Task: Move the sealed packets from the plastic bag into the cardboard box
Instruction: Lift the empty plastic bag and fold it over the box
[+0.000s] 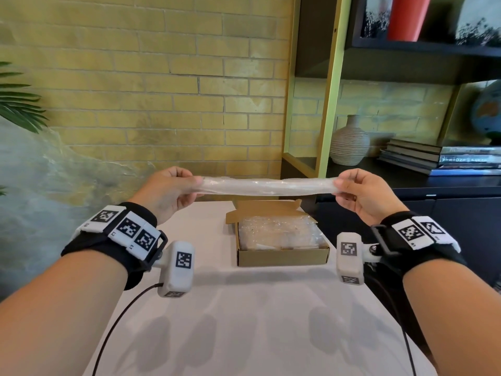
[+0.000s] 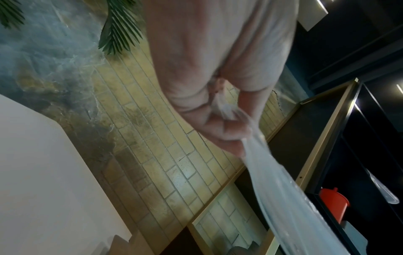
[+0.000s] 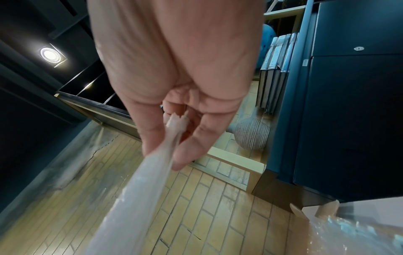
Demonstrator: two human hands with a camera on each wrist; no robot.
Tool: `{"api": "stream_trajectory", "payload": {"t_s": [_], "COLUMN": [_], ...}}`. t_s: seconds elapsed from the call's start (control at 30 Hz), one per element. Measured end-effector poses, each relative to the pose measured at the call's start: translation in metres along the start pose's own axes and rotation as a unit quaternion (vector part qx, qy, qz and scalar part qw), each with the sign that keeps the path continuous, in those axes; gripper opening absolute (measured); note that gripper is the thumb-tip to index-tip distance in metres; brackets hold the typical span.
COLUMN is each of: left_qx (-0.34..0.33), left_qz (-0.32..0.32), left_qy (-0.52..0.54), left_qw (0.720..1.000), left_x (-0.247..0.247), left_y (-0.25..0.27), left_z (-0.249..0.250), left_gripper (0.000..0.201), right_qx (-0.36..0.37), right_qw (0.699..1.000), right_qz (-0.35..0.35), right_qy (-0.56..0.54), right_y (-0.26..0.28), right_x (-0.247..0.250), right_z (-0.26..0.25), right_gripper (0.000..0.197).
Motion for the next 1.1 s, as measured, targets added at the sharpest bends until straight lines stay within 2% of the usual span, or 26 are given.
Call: {"api": "stream_trajectory", "payload": {"t_s": [0.17, 0.37, 0.5, 0.6, 0.73, 1.0, 1.1], "left_qx": [0.001, -0.005, -0.002, 0.005, 0.031, 0.086, 0.088], "left_qz": [0.029, 0.002, -0.027, -0.018, 0.001, 0.085, 0.077], "left_qy": [-0.019, -0.082, -0.152, -0.162, -0.141, -0.132, -0.253], "left_qw": [0.999, 0.997, 0.988, 0.987, 0.989, 0.984, 0.96], "left_x": [0.004, -0.01, -0.018, -0.024, -0.032, -0.024, -0.012], "left_y": [-0.009, -0.035, -0.061, -0.088, -0.12, -0.134, -0.123], "left_z": [0.007, 0.0, -0.02, -0.031, -0.042, -0.035, -0.031], "left_gripper": [0.038, 0.059, 0.035, 0.023, 0.024, 0.033, 0.024], "right_qx": [-0.001, -0.031, -0.016, 0.018, 0.037, -0.021, -0.033], "right_qw": [1.0, 0.996, 0.994, 0.992, 0.992, 0.989, 0.988], "right_qz": [-0.011, -0.038, -0.042, -0.036, -0.036, -0.039, 0.01], "right_qy": [0.008, 0.07, 0.101, 0.116, 0.113, 0.139, 0.147], "right_y": [-0.009, -0.04, -0.063, -0.083, -0.106, -0.108, -0.095], "right_x": [-0.001, -0.006, -0.005, -0.012, -0.026, -0.046, -0.031], "right_z": [-0.003, 0.014, 0.023, 0.02, 0.017, 0.006, -0.01], "right_gripper": [0.028, 0.012, 0.014, 0.018, 0.018, 0.021, 0.024]}}
Point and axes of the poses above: each hand's wrist, its own y-axis away from the middle knuckle, its own x-axis out of the back of the hand, z = x × y, the point moved 7 cm from there along -y, towards the middle knuckle, and after that the axes turned 15 degrees about z, right-handed, at the moved point
